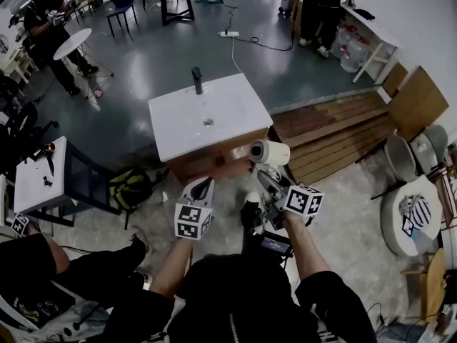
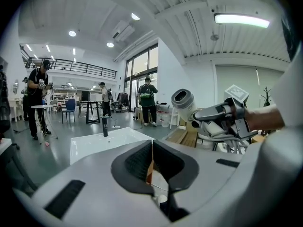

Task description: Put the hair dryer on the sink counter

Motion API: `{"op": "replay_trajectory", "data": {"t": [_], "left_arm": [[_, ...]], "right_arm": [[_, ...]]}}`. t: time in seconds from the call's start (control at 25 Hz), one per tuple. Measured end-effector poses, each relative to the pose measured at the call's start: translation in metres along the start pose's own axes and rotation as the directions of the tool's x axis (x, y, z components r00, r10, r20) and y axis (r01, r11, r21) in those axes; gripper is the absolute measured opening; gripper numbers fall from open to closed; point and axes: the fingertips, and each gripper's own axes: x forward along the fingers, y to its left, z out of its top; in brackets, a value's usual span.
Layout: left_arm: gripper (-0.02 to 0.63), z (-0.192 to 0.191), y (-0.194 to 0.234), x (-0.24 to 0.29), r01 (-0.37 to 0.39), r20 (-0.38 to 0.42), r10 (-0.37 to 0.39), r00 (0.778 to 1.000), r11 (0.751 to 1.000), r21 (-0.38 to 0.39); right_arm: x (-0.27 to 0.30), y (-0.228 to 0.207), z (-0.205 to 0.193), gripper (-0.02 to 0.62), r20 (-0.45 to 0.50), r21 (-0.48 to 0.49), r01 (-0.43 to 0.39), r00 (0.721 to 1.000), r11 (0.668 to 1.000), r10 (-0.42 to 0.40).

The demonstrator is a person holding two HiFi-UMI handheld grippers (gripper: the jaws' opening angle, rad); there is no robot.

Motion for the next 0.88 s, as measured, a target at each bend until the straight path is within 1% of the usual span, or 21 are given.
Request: {"op": "replay_trajectory", "data": {"t": [0.28,0.48,0.68,0.88], "left_arm": [[0.015,0.009,0.029,0.046,-0.027,-0.016,0.027,1.000,1.000,-0.001],[0.015,0.026,0.053,0.093,-0.056,-0.029,0.055,0.998,0.998,-0.010],[0.015,0.041,0.083,0.140,-0.105,-0.035,0.103,0.994,0.994,-0.039],[0.015,0.056,0.114,0.194,-0.148,-0.049,0.144,0.988,0.985,-0.086]], "right_arm": [[0.044,-0.028,0.029,0.209,-0.013,0.001,-0.023,1.000,1.000,0.023],[0.083,-0.059,0.066,0.209,-0.034,-0.010,-0.037,0.999,0.999,0.037],[0.132,-0.090,0.104,0.209,-0.078,-0.028,-0.047,0.996,0.999,0.044],[0.183,-0.115,0.140,0.209,-0.149,-0.070,-0.070,0.987,0.995,0.059]]}}
